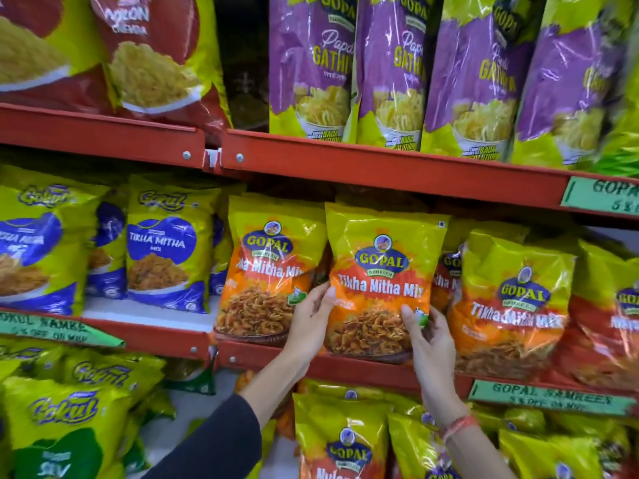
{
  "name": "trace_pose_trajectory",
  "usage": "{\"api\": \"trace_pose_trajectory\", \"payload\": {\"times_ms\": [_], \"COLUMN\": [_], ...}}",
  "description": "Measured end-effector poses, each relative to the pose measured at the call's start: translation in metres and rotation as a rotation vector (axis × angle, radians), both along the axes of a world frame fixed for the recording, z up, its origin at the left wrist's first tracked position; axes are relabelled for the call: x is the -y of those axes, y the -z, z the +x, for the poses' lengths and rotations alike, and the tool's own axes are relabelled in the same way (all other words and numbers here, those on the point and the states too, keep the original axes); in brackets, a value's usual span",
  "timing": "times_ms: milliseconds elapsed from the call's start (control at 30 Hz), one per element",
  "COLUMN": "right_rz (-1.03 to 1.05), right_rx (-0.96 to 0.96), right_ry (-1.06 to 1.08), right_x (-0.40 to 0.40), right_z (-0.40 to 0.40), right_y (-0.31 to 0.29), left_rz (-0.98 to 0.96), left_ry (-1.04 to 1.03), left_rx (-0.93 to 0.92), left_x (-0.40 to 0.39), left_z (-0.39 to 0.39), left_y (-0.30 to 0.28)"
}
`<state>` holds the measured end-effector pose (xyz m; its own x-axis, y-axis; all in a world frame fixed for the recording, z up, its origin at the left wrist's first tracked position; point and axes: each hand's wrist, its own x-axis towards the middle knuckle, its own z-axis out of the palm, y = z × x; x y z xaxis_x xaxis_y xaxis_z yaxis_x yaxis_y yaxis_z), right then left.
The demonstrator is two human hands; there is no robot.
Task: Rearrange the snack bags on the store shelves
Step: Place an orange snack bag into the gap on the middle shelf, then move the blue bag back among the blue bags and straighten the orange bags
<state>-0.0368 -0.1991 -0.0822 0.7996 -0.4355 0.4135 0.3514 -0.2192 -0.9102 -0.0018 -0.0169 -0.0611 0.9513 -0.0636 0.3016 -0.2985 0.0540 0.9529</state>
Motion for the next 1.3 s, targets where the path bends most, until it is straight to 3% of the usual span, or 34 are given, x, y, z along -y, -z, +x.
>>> {"api": "trace_pose_trajectory", "payload": {"times_ms": [167,333,633,833,933,1033,1133,1300], "right_rz": [-0.094,-0.106,0.064,0.280,0.249,0.090,0.155,0.302], "right_rx": [0.140,0.160,-0.325,-0.728,-0.898,-1.115,-1.158,-1.082], "right_ry": [0.329,0.108,-0.244,-0.213,-0.199,-0.279,-0.226,-0.230], "right_x": [-0.049,-0.113,-0.191,-0.200,-0.206,-0.221,-0.232,-0.229], "right_z": [-0.034,-0.068,-0.081,-0.041,-0.016,-0.002,-0.001,-0.004], "right_y": [0.004,0.030,0.129,0.190,0.214,0.232,0.245,0.257], "left_rz": [-0.030,-0.046,-0.008,0.136,0.278,0.462,0.441,0.153], "left_ry": [0.084,0.068,-0.049,-0.311,-0.326,-0.270,-0.198,-0.183], "left_rx": [0.010,-0.039,-0.353,-0.633,-0.832,-0.951,-1.049,-1.145], "left_x": [-0.044,-0.103,-0.204,-0.221,-0.216,-0.214,-0.214,-0.220], "left_z": [-0.033,-0.070,-0.080,-0.050,-0.032,-0.022,-0.017,-0.020], "left_y": [0.007,0.025,0.126,0.200,0.231,0.254,0.270,0.282]}}
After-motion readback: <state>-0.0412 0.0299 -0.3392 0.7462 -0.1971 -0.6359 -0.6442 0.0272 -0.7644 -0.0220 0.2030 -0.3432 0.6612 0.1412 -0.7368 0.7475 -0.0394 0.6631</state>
